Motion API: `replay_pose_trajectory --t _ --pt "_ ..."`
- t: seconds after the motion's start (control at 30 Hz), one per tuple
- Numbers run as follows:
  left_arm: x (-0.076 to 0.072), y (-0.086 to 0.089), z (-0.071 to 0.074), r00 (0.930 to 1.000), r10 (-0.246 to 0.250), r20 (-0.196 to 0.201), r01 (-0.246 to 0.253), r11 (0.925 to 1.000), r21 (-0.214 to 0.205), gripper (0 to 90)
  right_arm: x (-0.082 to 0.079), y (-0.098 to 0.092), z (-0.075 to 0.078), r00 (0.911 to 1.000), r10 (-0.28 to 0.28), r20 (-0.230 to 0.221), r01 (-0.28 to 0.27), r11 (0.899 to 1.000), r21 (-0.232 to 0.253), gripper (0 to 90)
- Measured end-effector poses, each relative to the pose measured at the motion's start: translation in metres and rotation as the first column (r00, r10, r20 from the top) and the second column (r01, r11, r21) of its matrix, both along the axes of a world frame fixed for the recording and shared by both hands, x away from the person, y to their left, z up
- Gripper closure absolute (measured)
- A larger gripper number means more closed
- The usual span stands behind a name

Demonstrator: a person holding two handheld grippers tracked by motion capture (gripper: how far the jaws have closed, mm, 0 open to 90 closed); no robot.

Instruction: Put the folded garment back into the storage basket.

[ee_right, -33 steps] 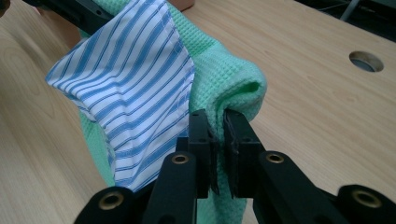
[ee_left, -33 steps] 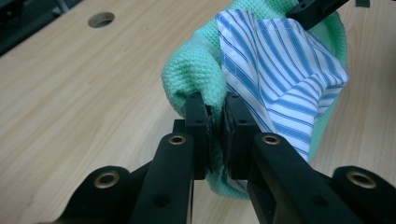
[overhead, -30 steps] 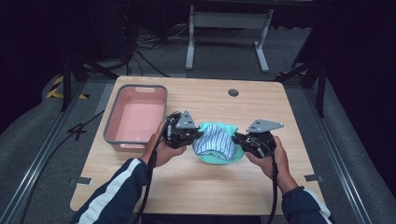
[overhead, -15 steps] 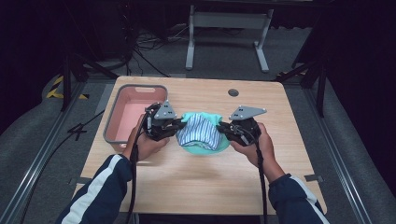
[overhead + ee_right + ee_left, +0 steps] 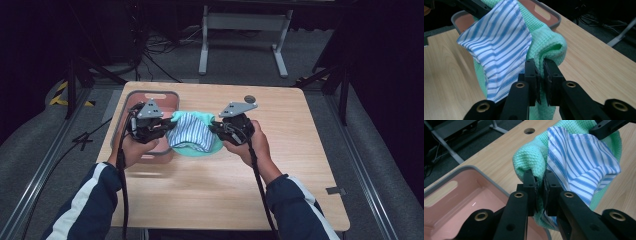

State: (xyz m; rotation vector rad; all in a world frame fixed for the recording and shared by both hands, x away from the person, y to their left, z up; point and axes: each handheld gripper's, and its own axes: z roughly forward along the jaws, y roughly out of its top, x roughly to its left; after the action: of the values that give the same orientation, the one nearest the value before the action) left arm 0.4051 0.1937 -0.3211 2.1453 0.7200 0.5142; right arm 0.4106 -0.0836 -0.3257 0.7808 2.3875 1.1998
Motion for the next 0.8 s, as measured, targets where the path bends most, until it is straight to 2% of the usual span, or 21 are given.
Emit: replay_pose_trajectory --t 0.27,0.33,0.47,0.53,0.6,0.73,0.8 --pt "0.000 0.021 0.009 0.9993 0.038 0.006 -0.038 0.9992 0.010 82.5 0.008 0.028 0.010 0.9991 0.042 0.009 -0.042 0.999 0.010 82.4" --pt "0.000 0.032 0.011 0.9988 0.049 0.010 -0.049 0.9987 0.011 82.5 0.011 0.035 0.010 0.9989 0.047 0.004 -0.047 0.999 0.014 82.4" --pt "-0.001 0.041 0.010 0.9973 0.073 0.009 -0.073 0.9973 -0.009 82.5 0.015 0.045 0.011 0.9985 0.054 -0.006 -0.054 0.998 0.020 82.4" --pt "-0.001 0.049 0.009 0.9960 0.089 0.009 -0.089 0.9961 -0.004 82.5 0.017 0.052 0.011 0.9984 0.056 -0.009 -0.056 0.998 0.021 82.4" --pt "0.000 0.055 0.008 0.9951 0.099 0.007 -0.099 0.9951 0.000 82.5 0.018 0.060 0.011 0.9977 0.067 -0.003 -0.067 0.998 0.011 82.4" --pt "0.002 0.066 0.008 0.9920 0.125 0.016 -0.125 0.9920 -0.020 82.5 0.022 0.073 0.010 0.9970 0.077 0.003 -0.077 0.997 0.008 82.4" --pt "0.002 0.069 0.008 0.9912 0.131 0.016 -0.131 0.9913 -0.009 82.5 0.023 0.077 0.011 0.9967 0.081 0.006 -0.081 0.997 0.003 82.5"
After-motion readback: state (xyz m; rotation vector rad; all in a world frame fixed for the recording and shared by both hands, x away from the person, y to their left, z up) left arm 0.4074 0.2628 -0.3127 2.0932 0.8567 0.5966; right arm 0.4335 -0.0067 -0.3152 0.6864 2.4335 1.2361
